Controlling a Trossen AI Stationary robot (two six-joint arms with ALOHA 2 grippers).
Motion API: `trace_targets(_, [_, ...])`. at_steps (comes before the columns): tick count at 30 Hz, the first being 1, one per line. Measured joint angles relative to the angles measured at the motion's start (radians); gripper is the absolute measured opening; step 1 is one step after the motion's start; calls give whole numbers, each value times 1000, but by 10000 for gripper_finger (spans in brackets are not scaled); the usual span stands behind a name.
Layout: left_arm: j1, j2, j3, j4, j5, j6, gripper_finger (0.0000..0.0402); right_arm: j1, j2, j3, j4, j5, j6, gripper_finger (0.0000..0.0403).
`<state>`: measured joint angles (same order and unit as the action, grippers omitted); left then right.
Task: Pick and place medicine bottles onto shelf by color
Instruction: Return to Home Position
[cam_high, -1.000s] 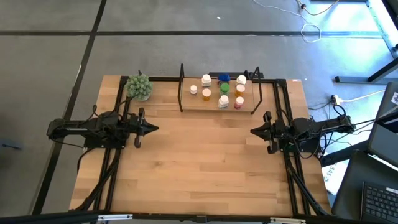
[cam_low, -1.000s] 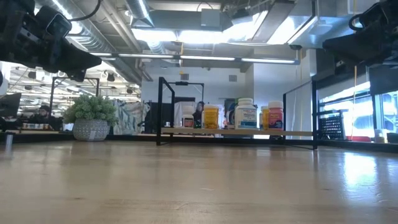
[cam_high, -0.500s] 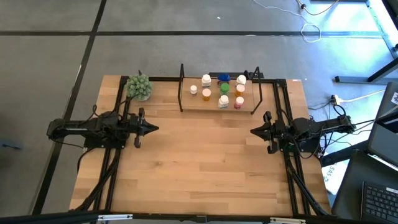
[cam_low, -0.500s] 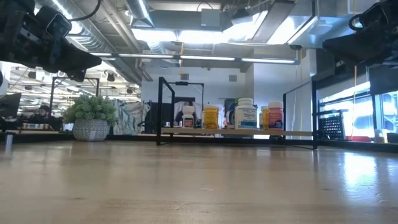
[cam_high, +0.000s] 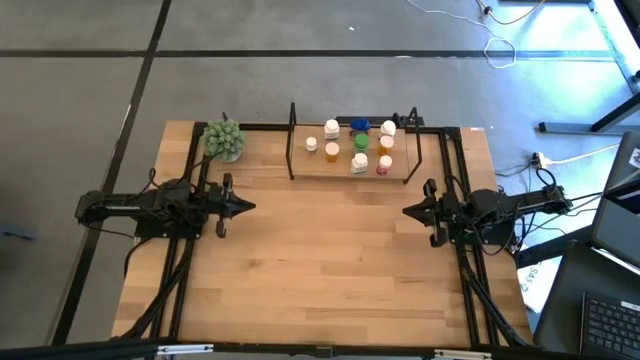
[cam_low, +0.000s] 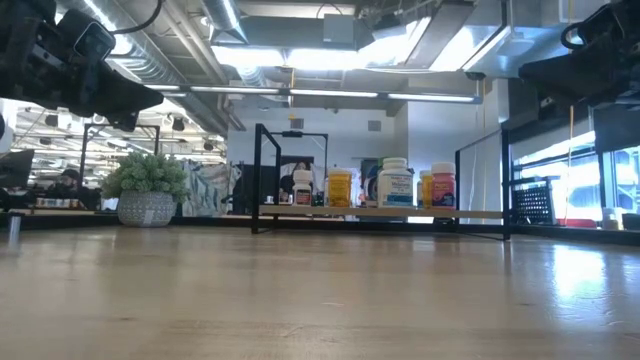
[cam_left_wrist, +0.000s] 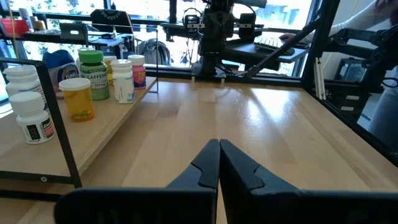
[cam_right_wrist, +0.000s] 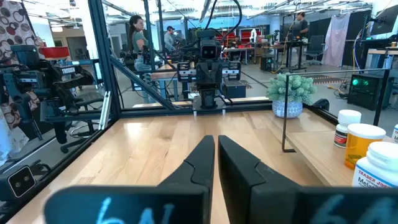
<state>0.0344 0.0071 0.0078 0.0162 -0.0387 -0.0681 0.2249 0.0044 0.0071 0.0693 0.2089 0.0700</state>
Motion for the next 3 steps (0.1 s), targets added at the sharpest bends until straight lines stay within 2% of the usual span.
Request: trace_targets(3, [0, 0, 0, 0, 0, 0, 0, 0, 0, 0, 0, 0, 0, 25])
